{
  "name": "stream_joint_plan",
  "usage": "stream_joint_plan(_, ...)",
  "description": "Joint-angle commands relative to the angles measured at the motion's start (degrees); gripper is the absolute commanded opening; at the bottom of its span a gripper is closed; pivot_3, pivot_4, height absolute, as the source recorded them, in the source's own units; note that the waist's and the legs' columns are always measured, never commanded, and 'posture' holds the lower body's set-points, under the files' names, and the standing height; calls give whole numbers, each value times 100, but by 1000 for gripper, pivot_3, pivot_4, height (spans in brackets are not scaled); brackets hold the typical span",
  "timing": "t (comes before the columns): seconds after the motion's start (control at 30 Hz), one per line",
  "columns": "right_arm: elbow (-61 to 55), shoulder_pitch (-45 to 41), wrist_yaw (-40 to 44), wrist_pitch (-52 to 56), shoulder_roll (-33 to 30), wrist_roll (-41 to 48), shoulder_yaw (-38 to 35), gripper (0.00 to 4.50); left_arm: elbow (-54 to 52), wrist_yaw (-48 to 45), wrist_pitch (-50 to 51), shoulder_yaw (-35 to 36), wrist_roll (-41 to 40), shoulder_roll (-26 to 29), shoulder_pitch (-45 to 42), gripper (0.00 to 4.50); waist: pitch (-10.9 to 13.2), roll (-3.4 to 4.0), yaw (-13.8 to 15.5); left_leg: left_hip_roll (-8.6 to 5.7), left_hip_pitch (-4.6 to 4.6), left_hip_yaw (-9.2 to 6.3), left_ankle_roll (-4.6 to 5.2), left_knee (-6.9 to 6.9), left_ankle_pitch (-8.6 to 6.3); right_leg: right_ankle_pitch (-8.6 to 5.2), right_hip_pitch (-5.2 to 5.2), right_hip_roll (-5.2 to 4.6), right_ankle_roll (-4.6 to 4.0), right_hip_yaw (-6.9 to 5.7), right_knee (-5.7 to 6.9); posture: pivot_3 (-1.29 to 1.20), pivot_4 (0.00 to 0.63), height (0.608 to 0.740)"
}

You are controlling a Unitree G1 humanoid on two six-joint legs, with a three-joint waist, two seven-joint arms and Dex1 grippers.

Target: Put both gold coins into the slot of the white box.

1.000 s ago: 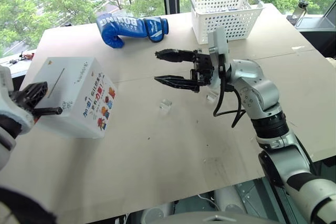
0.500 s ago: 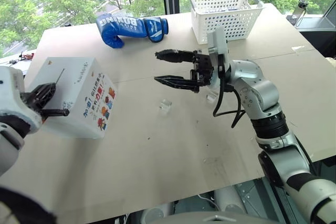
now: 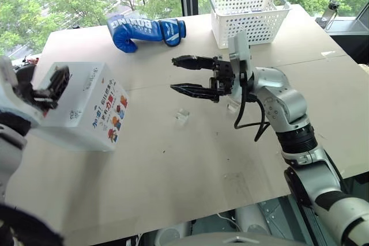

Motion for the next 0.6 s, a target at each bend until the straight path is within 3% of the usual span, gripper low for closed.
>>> stream_joint_plan(0.03, -270, 135, 149, 96, -324, 146, -263, 3008, -319, -271, -264, 326, -346, -75, -98, 3123, 0, -1, -4, 0, -2, 0, 0, 1, 0, 0, 0, -1, 0, 0, -1, 0, 150, 721)
stream_joint_plan(0.17, -448, 494, 137, 289, -632, 255, -382, 3008, -722, -454, -231, 148, -1025, -242, 33, 3123, 0, 0, -18, 1, 0, 0, 0, 0, 0, 0, -1, 1, 0, 0, 0, 0, 150, 721)
stream_joint_plan(0.23, -581, 1009, 218, 245, -962, 123, -397, 3008, -1344, -699, -70, -416, -1223, -375, 640, 3123, -4, -5, -10, 3, -1, -1, 1, 0, 0, 0, 0, 0, 0, 1, -1, 0, 150, 721)
stream_joint_plan(0.33, -733, 1800, 249, 196, -1327, 160, -576, 3008, -1917, -560, -147, -1509, -1076, -1060, 1494, 3123, -5, 0, 36, -7, -2, 15, 20, -1, -12, -1, 3, -20, 2, -4, -14, 0, 150, 721)
stream_joint_plan(0.47, -498, 2585, 339, -549, -1755, -432, -516, 3008, -2001, -1165, -789, -2606, 526, -1255, 2732, 3123, -4, 0, 6, -5, 4, 46, 25, 2, -14, -1, 1, -17, 1, 17, -9, 0, 150, 721)
stream_joint_plan(0.6, 105, 3120, 208, -1234, -1780, -826, -543, 3008, -1198, -1469, -1731, -3270, 1683, -1606, 3280, 3123, -6, 5, 35, 7, 33, 57, 48, 1, -27, -2, 31, -5, -3, 13, -6, 0, 150, 721)
